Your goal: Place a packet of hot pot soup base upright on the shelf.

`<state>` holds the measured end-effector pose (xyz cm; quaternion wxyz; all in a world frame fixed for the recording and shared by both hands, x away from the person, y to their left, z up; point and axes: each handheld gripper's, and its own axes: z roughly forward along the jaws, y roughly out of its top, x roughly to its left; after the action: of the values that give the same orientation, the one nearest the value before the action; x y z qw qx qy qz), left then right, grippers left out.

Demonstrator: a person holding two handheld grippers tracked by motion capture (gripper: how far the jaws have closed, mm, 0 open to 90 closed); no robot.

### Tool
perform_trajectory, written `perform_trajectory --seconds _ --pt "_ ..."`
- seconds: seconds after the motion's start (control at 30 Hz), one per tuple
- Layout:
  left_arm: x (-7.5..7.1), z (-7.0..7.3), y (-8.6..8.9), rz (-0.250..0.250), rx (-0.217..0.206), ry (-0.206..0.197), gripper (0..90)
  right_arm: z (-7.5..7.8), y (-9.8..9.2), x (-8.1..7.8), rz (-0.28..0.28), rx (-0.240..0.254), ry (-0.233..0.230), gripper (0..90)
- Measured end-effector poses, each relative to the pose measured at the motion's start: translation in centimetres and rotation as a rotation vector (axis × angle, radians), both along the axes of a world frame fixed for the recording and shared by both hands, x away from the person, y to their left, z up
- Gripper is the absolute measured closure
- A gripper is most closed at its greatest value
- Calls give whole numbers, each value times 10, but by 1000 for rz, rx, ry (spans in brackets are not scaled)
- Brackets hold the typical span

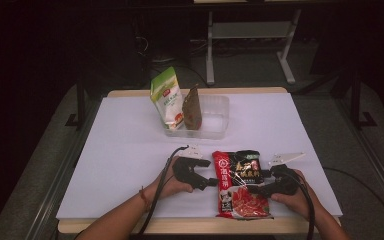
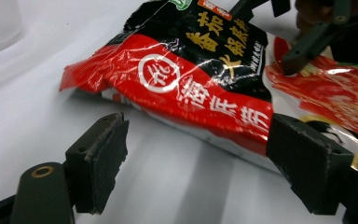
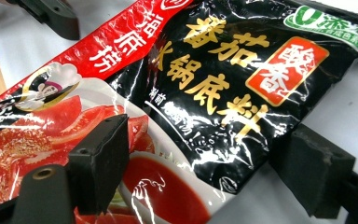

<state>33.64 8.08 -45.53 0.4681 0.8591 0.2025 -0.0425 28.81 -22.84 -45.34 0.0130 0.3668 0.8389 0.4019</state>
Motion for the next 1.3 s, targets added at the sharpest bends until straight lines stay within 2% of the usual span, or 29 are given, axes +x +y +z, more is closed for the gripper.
perform_trajectory --seconds 0.1,0.17,0.23,0.37,0.53,0.67,0.83,0.93,1.0,1.03,1.1,1.13,1.2,1.3 --pt "6 -2 0 22 -27 47 149 0 2 -1 1 -5 -5 207" --pt "9 -4 1 55 -17 56 154 0 2 -1 4 4 -8 223" --pt "11 -4 0 46 -15 75 154 -1 4 -1 11 14 -10 236" --pt "9 -5 -4 17 5 82 151 -1 6 -1 16 11 -16 237" --pt "9 -5 -6 21 10 90 130 -1 6 -2 26 6 -39 238" --pt "11 -5 -6 36 -11 125 125 0 6 -3 24 8 -53 260" --pt "12 -5 -7 57 -19 136 130 2 5 -5 12 7 -101 345" --pt "13 -6 -6 83 -33 159 135 4 4 -7 7 7 -130 405" --pt "13 -6 -6 88 -38 161 136 5 4 -8 0 5 -146 442" --pt "13 -6 -6 91 -37 161 137 6 3 -9 -8 3 -164 499" --pt "12 -6 -7 86 -26 145 138 6 2 -9 -13 3 -169 526" --pt "12 -6 -7 85 -26 143 140 7 1 -9 -21 5 -177 592" --pt "12 -5 -6 80 -21 135 144 8 0 -9 -26 7 -185 621" --pt "14 -6 -5 83 -34 147 158 9 -2 -11 -34 16 -201 683"
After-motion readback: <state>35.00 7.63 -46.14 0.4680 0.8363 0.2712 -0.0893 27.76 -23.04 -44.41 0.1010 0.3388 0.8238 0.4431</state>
